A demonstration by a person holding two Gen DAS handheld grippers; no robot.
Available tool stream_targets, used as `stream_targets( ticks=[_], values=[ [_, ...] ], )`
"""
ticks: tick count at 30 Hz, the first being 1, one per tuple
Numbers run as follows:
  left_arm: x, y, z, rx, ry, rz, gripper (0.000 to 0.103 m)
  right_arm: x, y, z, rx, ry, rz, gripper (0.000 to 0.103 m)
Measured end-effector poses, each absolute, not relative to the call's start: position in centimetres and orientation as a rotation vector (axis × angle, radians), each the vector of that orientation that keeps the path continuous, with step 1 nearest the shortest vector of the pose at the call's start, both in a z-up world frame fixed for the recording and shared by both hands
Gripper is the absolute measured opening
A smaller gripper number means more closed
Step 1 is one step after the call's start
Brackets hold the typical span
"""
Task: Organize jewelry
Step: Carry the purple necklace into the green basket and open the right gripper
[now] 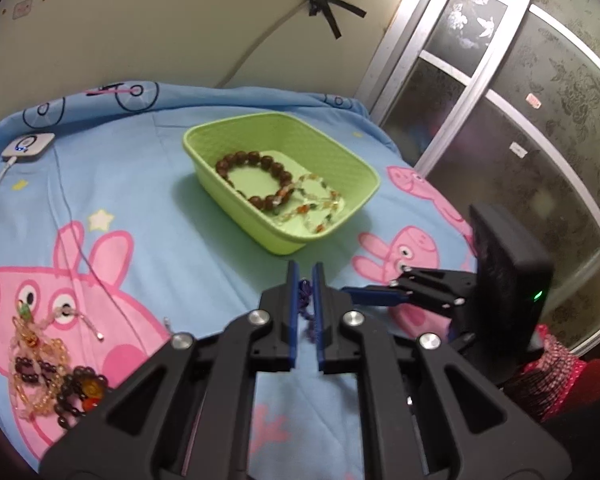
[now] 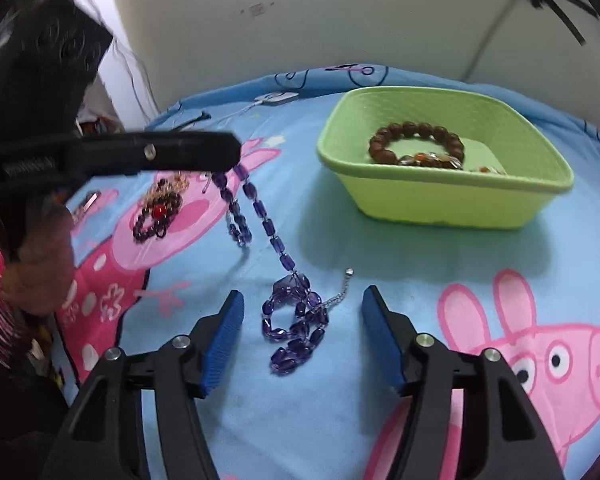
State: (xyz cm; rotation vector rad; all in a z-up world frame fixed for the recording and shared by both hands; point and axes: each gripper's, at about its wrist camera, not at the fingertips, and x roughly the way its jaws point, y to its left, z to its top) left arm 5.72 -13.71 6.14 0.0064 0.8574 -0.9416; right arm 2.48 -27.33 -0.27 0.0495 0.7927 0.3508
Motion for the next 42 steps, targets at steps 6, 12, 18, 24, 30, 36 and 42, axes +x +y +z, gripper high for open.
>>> stream_targets(
  ticks=[6,12,18,24,30,36,42],
  values=[
    [4.5,-13.8,8.4,-0.003,0.808,-0.974,0.006,3.2,-27.3,-0.1,0.046,0.801,0.369,0.000],
    [3.9,-13.3,12.3,0.001,0.720,-0.985,0.006,3.3,-29.5,4.3,0.279,0.679,0.481,0.000],
    [4.9,-14.5,17.5,0.008,0.603,-0.980,0.006,4.9,-32.3,10.6,0.395,0.522,0.532,0.000],
    [8.4,-17.5,19.3,-0.003,0.572,-0.960,0.006,7.5,-34.2,12.8,0.383,0.463,0.454,0.000],
    [11.3,-19.9,14.2,-0.004,0.711,-0.922,0.006,9.8,-35.4,8.7,0.384,0.544,0.354,0.000],
    [12.6,-20.8,8.9,0.041,0.892,-0.848,0.006,11.7,-35.6,4.6,0.411,0.670,0.299,0.003],
    [12.2,-18.1,11.1,0.013,0.840,-0.828,0.006,10.3,-36.4,8.4,0.458,0.521,0.316,0.024]
  ],
)
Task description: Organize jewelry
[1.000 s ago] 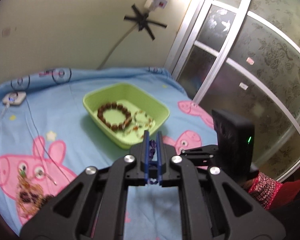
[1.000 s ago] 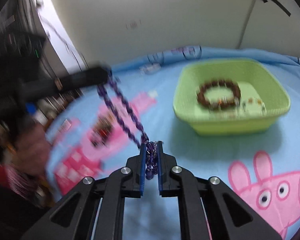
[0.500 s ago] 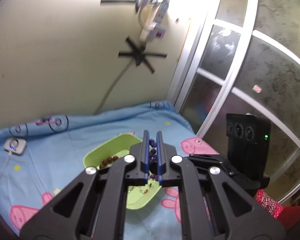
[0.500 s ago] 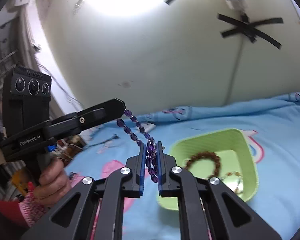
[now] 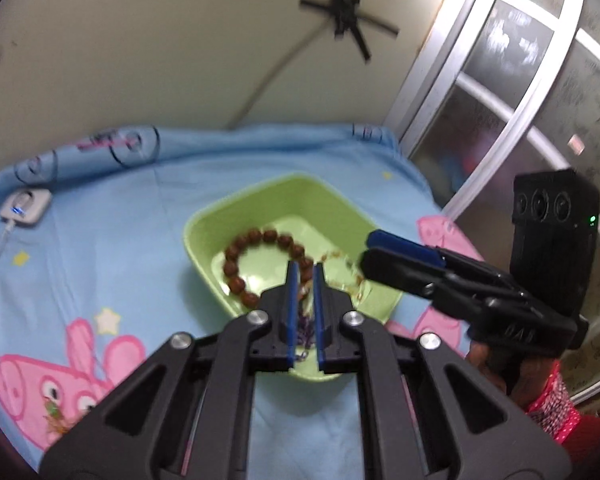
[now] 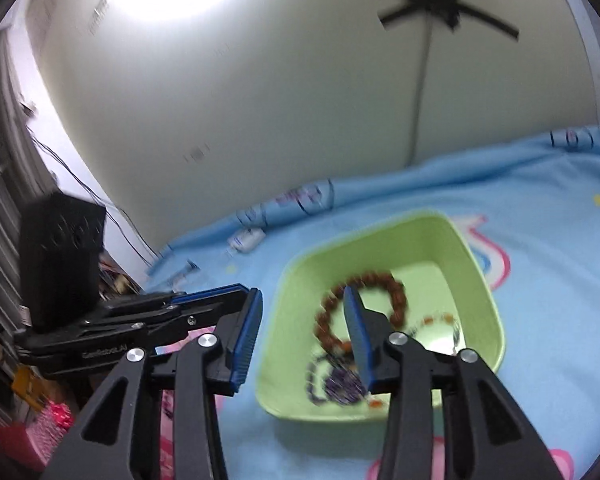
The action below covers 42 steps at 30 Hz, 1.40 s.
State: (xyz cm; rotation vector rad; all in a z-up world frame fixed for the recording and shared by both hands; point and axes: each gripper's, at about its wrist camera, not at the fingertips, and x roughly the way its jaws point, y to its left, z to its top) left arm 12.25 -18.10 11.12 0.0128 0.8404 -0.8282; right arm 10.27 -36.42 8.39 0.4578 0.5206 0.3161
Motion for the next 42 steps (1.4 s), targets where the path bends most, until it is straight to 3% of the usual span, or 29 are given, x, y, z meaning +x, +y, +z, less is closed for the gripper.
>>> stream_targets(
  ticks=[7,10,15,23,31,34,42],
  values=[
    [9.5,-8.0,15.0,-0.084,0.665,-0.722,0.008,8.5,-33.5,9.9,0.454,0.471,0.480,0.026],
    [8.7,-3.3,13.5,-0.085,0.668,-0.586,0.020,9.7,-30.4,8.3,0.434,0.552,0.547,0.026],
    [7.6,2.5,8.3,-0.128,0.795,-0.450,0.020,11.8,-24.5,4.7,0.337,0.726,0.598,0.026],
    [5.5,5.9,3.5,-0.174,0.870,-0.406,0.020,13.1,-17.4,1.6,0.199,0.848,0.650,0.016],
    [5.6,6.8,2.6,-0.175,0.870,-0.408,0.020,18.2,-14.2,0.5,0.302,0.944,0.663,0.009],
    [5.7,7.1,2.4,-0.172,0.867,-0.398,0.020,19.4,-13.0,-0.6,0.341,1.016,0.666,0.000],
    [5.5,9.7,2.9,-0.201,0.840,-0.367,0.020,11.9,-7.8,0.1,0.056,0.994,0.851,0.000]
  ],
)
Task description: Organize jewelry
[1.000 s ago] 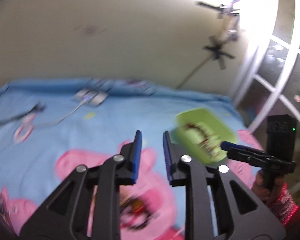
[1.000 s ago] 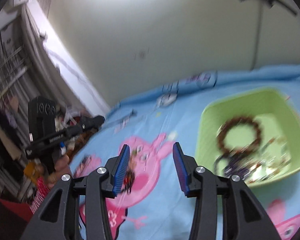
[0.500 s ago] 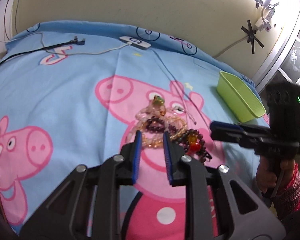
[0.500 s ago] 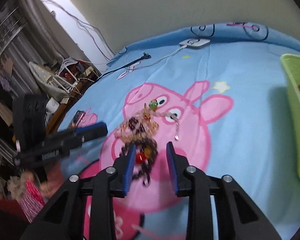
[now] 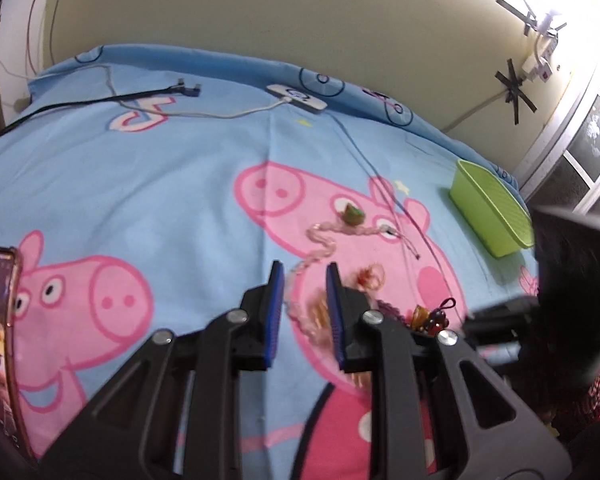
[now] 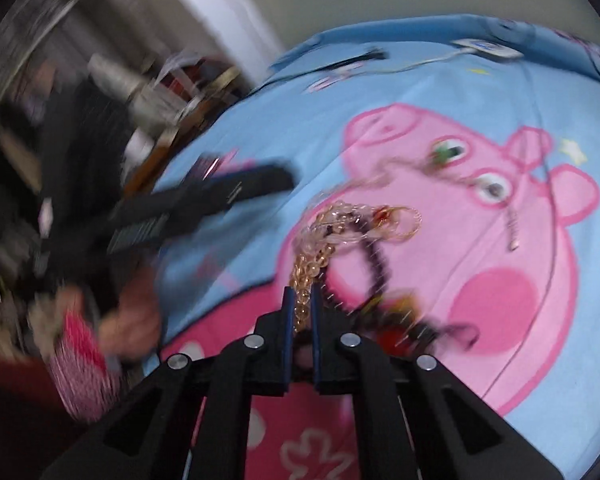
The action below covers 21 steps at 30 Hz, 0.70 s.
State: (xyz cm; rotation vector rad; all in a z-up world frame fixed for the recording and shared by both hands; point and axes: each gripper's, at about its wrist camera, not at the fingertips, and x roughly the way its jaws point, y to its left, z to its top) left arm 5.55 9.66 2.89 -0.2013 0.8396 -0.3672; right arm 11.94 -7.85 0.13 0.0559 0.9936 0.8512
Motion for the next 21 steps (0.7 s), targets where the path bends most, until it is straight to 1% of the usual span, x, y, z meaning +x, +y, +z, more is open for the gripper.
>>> stream_targets(
  ticks=[3,8,10,15,18,21],
  values=[
    [5.8,9.9,2.8,-0.216,0.840,-0.369,0.020,11.5,-8.1,0.6,-0.030,0.955,0.805,0.000],
    [5.8,10.4,2.7,-0.234,0.838,-0.375,0.020,12.6,-10.0,1.6,0.010,0.917,0.748,0.000],
    [5.8,10.7,2.5,-0.243,0.843,-0.371,0.020,12.9,-10.4,1.9,-0.001,0.899,0.721,0.003],
    [5.9,11.6,2.1,-0.278,0.858,-0.376,0.020,14.4,-11.1,2.0,-0.009,0.874,0.641,0.005],
    [6.0,11.5,2.2,-0.273,0.855,-0.384,0.020,15.9,-11.7,2.0,-0.055,0.850,0.544,0.010],
    [5.7,11.1,2.6,-0.263,0.840,-0.405,0.021,16.9,-12.1,1.9,-0.028,0.862,0.534,0.014]
  ],
)
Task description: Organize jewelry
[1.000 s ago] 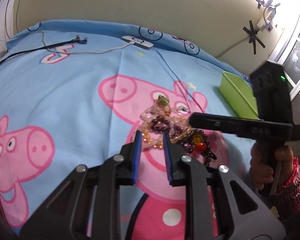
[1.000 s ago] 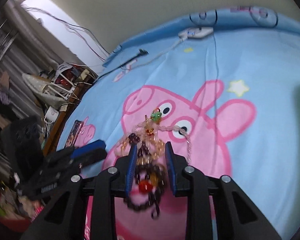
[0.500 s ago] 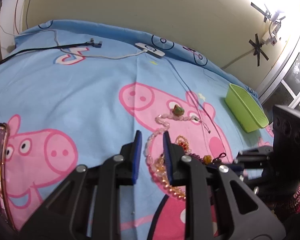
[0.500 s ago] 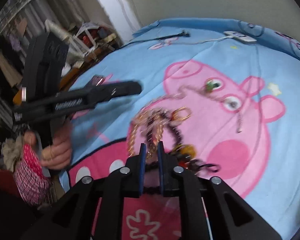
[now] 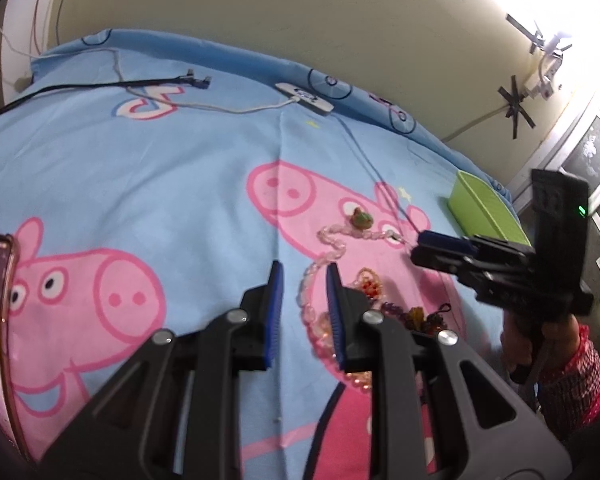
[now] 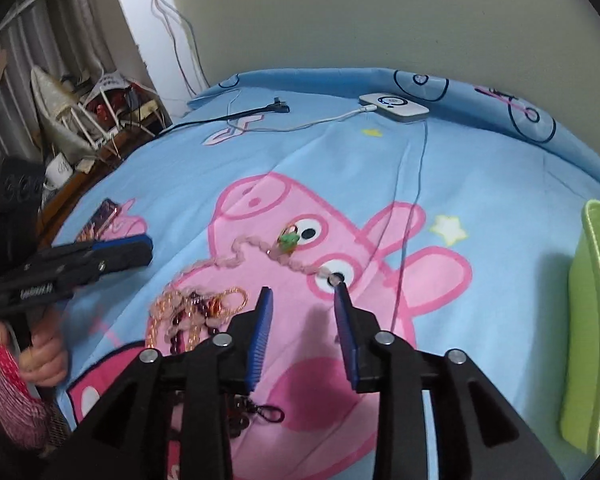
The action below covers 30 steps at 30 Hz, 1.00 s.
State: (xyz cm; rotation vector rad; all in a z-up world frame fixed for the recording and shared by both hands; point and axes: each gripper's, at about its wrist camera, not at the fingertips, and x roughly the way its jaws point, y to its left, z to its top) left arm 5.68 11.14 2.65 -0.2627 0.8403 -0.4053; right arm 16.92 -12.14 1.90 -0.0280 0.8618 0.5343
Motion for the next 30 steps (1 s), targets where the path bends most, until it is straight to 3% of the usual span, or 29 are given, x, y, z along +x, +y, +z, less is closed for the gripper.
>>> stream_targets(
  ticks=[2,6,7,11,16,19,25,27,29,30],
  values=[
    [5.7,11.0,2.7,-0.249,0.832,-0.409,0.041,17.6,-11.9,1.7,-0.055,0.860,0.518,0.016],
    [6.1,10.4,2.7,-0.217,0.836,-0.401,0.042,18.7,-11.1,0.7,-0.129,0.868,0.483,0.014],
    [6.2,10.3,2.7,-0.208,0.839,-0.403,0.042,18.6,-10.7,0.5,-0.159,0.861,0.469,0.000],
    [7.0,9.5,2.6,-0.164,0.848,-0.385,0.042,18.1,-9.8,1.4,-0.118,0.857,0.524,0.000],
    [6.4,8.7,3.8,-0.143,0.803,-0.409,0.043,15.5,-9.8,7.1,-0.058,0.705,0.597,0.000],
    [5.6,7.2,4.9,-0.095,0.763,-0.442,0.061,13.7,-10.1,11.0,-0.045,0.598,0.624,0.000],
    [5.1,3.3,6.2,0.004,0.717,-0.512,0.062,10.5,-11.5,17.6,-0.029,0.416,0.643,0.000],
    [5.2,2.0,6.4,0.050,0.712,-0.513,0.058,9.2,-12.1,19.5,-0.029,0.357,0.639,0.000],
    [5.5,1.5,6.8,0.063,0.717,-0.529,0.025,8.0,-12.8,21.2,-0.029,0.305,0.630,0.000],
    [5.9,1.1,7.1,0.064,0.723,-0.535,0.017,7.4,-13.3,22.1,-0.025,0.280,0.625,0.000]
  ],
)
